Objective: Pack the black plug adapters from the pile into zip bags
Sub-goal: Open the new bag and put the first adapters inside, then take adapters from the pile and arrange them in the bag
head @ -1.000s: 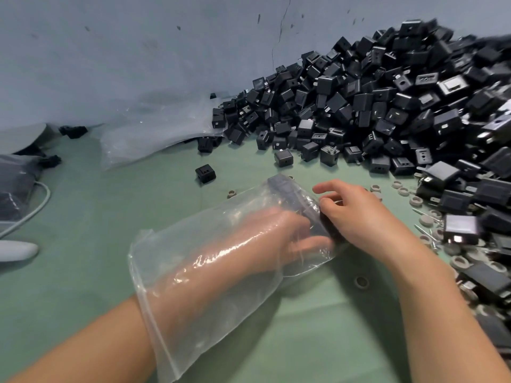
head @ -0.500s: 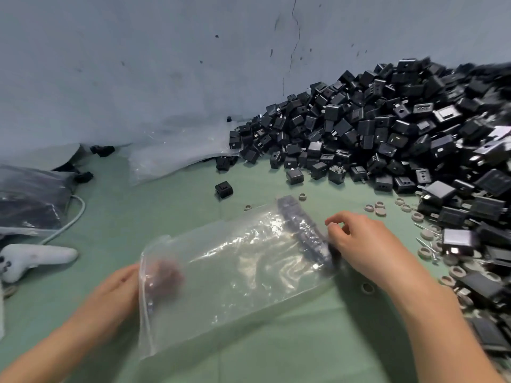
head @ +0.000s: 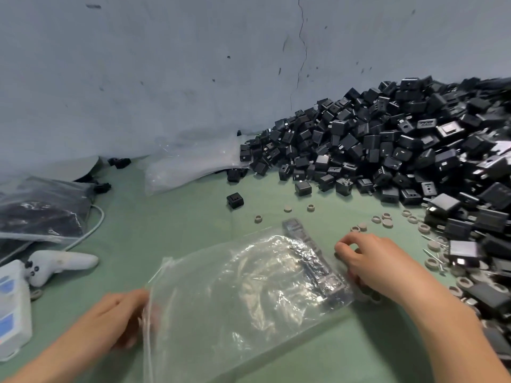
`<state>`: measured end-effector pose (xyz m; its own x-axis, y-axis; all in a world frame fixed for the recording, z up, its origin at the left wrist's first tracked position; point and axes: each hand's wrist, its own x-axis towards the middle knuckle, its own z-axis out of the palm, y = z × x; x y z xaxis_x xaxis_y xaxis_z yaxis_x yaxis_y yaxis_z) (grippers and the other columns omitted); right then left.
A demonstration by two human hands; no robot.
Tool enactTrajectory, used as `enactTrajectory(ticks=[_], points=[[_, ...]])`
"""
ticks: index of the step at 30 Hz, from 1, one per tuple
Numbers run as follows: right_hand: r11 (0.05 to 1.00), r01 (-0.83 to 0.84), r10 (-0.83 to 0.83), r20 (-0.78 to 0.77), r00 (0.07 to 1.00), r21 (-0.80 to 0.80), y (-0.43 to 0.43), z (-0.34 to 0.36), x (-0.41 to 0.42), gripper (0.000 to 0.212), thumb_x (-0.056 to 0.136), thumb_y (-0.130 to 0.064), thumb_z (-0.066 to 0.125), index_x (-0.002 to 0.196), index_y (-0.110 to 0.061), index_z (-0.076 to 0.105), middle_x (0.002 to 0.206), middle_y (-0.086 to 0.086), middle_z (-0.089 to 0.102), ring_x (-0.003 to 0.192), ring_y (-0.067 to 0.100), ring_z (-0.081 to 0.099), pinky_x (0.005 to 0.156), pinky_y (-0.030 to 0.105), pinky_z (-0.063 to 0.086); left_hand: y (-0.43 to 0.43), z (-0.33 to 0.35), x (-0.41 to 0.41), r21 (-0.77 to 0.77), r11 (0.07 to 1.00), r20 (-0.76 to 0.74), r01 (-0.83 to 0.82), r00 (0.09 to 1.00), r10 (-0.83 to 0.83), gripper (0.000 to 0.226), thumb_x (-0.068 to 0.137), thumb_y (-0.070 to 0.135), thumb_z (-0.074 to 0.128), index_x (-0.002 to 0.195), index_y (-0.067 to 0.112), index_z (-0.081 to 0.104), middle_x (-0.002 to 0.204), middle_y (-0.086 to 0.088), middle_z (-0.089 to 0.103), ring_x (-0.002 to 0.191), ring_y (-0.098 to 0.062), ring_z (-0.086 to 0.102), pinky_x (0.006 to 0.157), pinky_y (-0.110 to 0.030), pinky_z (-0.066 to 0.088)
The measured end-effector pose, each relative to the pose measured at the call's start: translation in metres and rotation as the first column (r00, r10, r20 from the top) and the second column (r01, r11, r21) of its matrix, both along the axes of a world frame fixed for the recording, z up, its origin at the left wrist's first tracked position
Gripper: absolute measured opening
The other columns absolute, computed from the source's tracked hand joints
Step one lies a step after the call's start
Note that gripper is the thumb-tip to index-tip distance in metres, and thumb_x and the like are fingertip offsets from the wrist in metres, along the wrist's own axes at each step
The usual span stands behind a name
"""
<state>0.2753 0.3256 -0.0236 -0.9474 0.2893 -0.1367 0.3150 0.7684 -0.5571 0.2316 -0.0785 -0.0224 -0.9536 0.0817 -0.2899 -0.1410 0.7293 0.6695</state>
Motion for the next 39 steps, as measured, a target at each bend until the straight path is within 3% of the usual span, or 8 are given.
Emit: enactTrajectory(ticks=[5, 8, 12, 15, 22, 27, 33, 39], points=[[0.999, 0.024, -0.021, -0.061, 0.998, 0.049, 0.005, 0.003, -0.015, 0.027, 0.103, -0.039, 0.039, 0.117, -0.03, 0.061, 0.095, -0.006, 0.068, 0.081, 0.011, 0.063, 0.076, 0.035, 0.053, 0.026, 0.035, -0.031, -0.225, 0.97, -0.399, -0.091, 0.917, -0.007, 0.044, 0.094, 0.048, 0.052, 0.061, 0.019, 0.058, 0.048, -0.001, 0.058, 0.043, -0.012, 0.051, 0.061, -0.032, 0.046], [0.999, 0.039, -0.037, -0.121, 0.992, 0.012, 0.008, 0.006, -0.028, 0.028, 0.104, -0.038, 0.04, 0.119, -0.03, 0.062, 0.099, -0.006, 0.065, 0.081, 0.008, 0.061, 0.081, 0.037, 0.053, 0.079, 0.053, -0.07, -0.248, 0.969, -0.508, -0.018, 0.854, -0.114, 0.024, 0.096, 0.042, 0.055, 0.081, 0.025, 0.063, 0.082, 0.005, 0.069, 0.071, -0.012, 0.064, 0.066, -0.029, 0.047], [0.999, 0.048, -0.051, -0.119, 0.992, -0.024, 0.016, 0.001, -0.039, 0.028, 0.103, -0.037, 0.04, 0.118, -0.03, 0.062, 0.105, -0.005, 0.068, 0.095, 0.015, 0.061, 0.084, 0.037, 0.05, 0.155, 0.038, -0.139, -0.35, 0.926, -0.324, 0.145, 0.908, -0.265, 0.062, 0.096, 0.053, 0.051, 0.148, 0.022, 0.037, 0.152, -0.006, 0.036, 0.134, -0.025, 0.045, 0.111, -0.038, 0.036], [0.993, 0.068, -0.08, -0.126, 0.989, -0.1, 0.026, -0.001, -0.043, 0.027, 0.102, -0.035, 0.039, 0.115, -0.032, 0.063, 0.098, -0.009, 0.069, 0.089, 0.012, 0.062, 0.077, 0.033, 0.048, 0.202, 0.01, -0.174, -0.36, 0.913, -0.177, 0.193, 0.947, -0.27, 0.087, 0.092, 0.07, 0.04, 0.159, 0.024, 0.008, 0.166, -0.008, 0.002, 0.152, -0.03, 0.015, 0.123, -0.047, 0.016], [0.981, 0.101, -0.121, -0.122, 0.985, -0.164, 0.037, -0.006, -0.052, 0.032, 0.101, -0.029, 0.035, 0.116, -0.033, 0.064, 0.106, -0.006, 0.07, 0.105, 0.018, 0.06, 0.092, 0.035, 0.048, 0.3, -0.019, -0.196, -0.293, 0.86, -0.192, 0.417, 0.856, -0.48, 0.125, 0.06, 0.096, 0.048, 0.154, 0.04, -0.012, 0.165, -0.002, -0.019, 0.153, -0.028, -0.009, 0.121, -0.052, 0.007], [0.979, 0.103, -0.125, -0.117, 0.985, -0.175, 0.039, -0.01, -0.054, 0.032, 0.101, -0.031, 0.035, 0.118, -0.032, 0.063, 0.107, -0.007, 0.07, 0.105, 0.015, 0.056, 0.089, 0.032, 0.045, 0.333, -0.025, -0.219, -0.362, 0.901, -0.406, 0.238, 0.83, -0.382, 0.069, 0.093, 0.052, 0.052, 0.15, 0.032, 0.019, 0.16, -0.015, 0.014, 0.139, -0.043, 0.03, 0.113, -0.053, 0.031], [0.979, 0.087, -0.109, -0.114, 0.988, -0.182, 0.04, -0.012, -0.052, 0.03, 0.101, -0.03, 0.035, 0.115, -0.032, 0.061, 0.1, -0.007, 0.069, 0.102, 0.017, 0.058, 0.088, 0.034, 0.048, 0.34, -0.018, -0.247, -0.423, 0.893, -0.355, 0.154, 0.878, -0.32, 0.084, 0.089, 0.059, 0.052, 0.156, 0.027, 0.014, 0.16, -0.011, 0.02, 0.141, -0.04, 0.028, 0.114, -0.054, 0.028], [0.981, 0.089, -0.11, -0.118, 0.987, -0.17, 0.04, -0.012, -0.052, 0.028, 0.101, -0.031, 0.036, 0.115, -0.032, 0.06, 0.101, -0.008, 0.069, 0.103, 0.016, 0.059, 0.088, 0.033, 0.048, 0.336, -0.026, -0.246, -0.427, 0.88, -0.473, 0.208, 0.778, -0.414, 0.058, 0.091, 0.051, 0.052, 0.142, 0.033, 0.031, 0.144, -0.01, 0.032, 0.116, -0.037, 0.05, 0.101, -0.052, 0.038]])
